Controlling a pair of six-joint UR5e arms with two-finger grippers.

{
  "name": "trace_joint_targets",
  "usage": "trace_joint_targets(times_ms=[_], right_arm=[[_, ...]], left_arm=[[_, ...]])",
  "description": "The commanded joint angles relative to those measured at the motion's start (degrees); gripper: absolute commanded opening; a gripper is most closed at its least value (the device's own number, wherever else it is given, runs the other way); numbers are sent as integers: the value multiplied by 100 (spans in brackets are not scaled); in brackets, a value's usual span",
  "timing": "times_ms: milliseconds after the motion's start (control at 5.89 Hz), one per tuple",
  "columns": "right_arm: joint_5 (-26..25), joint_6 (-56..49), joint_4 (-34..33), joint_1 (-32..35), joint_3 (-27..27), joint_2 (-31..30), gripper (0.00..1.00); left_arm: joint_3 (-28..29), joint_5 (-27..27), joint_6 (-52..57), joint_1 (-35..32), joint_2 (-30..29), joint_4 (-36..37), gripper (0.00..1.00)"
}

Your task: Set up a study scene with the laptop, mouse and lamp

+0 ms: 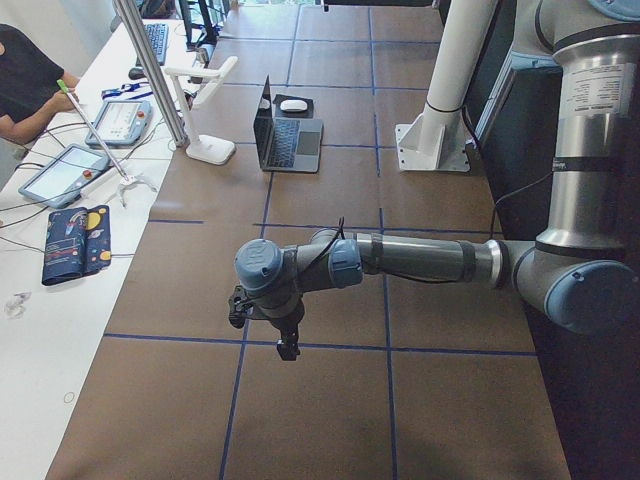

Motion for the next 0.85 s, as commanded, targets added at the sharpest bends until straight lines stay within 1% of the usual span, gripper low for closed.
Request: trace_joint_targets(times_ms=[0, 340, 680], right_arm=[[-69, -81, 20, 50, 23, -23, 100], [-122, -248, 11, 94, -20, -5, 100], [-87, -248, -6, 209, 6, 4, 100]], left_arm=[[-77, -49, -6, 18, 20, -217, 100], [-95, -58, 2, 27, 150, -272, 100], [-43, -49, 2, 36, 204, -674, 100]])
